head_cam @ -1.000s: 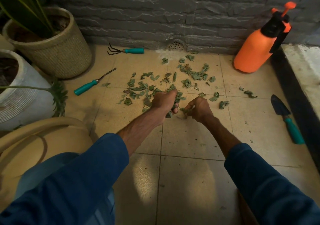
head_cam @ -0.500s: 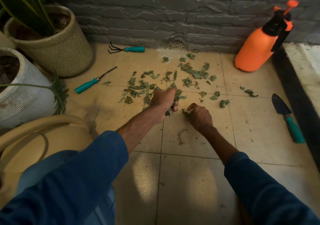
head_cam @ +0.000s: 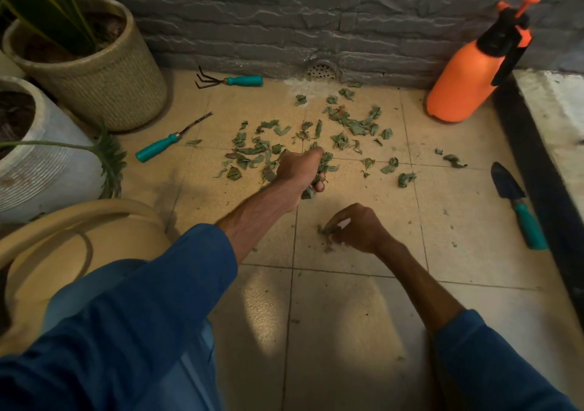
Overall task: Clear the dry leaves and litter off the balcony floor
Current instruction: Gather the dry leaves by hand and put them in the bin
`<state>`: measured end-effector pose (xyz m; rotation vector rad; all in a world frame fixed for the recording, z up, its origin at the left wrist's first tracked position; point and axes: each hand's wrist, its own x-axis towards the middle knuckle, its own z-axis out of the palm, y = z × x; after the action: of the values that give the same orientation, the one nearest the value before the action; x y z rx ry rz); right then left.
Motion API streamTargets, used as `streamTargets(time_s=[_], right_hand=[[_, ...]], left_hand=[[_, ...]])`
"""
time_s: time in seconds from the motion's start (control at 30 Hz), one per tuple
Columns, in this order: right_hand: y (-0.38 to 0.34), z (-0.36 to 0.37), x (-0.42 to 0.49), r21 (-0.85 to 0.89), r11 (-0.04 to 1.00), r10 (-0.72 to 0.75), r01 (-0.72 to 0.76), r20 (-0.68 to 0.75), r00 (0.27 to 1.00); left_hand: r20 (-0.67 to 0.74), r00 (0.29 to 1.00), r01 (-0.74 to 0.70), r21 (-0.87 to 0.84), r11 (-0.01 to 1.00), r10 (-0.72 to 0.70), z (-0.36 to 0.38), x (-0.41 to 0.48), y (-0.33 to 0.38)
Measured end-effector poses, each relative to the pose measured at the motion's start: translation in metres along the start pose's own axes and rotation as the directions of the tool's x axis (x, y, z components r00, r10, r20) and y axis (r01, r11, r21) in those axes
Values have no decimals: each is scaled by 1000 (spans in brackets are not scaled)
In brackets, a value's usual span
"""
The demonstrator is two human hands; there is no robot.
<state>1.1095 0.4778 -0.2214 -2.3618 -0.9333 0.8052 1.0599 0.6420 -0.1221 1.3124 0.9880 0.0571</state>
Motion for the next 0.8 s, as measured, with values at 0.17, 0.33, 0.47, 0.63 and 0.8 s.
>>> streamTargets(time_s=[0.17,0.33,0.47,0.63,0.8], right_hand=[[2,45,-20,-115,993,-45,33,-103,994],[14,65,-29,-224,968,-149,112,-153,977],[11,68,-27,-296,953,-119,67,-161,980],[8,66,-12,-242,970,-32,-16,-195,980],[9,69,-2,-236,972,-27,-18,-187,982]], left_hand=[[17,1000,-2,7,1000,2,1,0,1],[22,1000,-4,4,1000,4,0,-2,4],[9,1000,-1,-10,1000,1,-5,-3,8],[-8,1000,-15,-27,1000,15,-20,-2,17],[-50,999,6,-96,995,-11,-47,2,29]])
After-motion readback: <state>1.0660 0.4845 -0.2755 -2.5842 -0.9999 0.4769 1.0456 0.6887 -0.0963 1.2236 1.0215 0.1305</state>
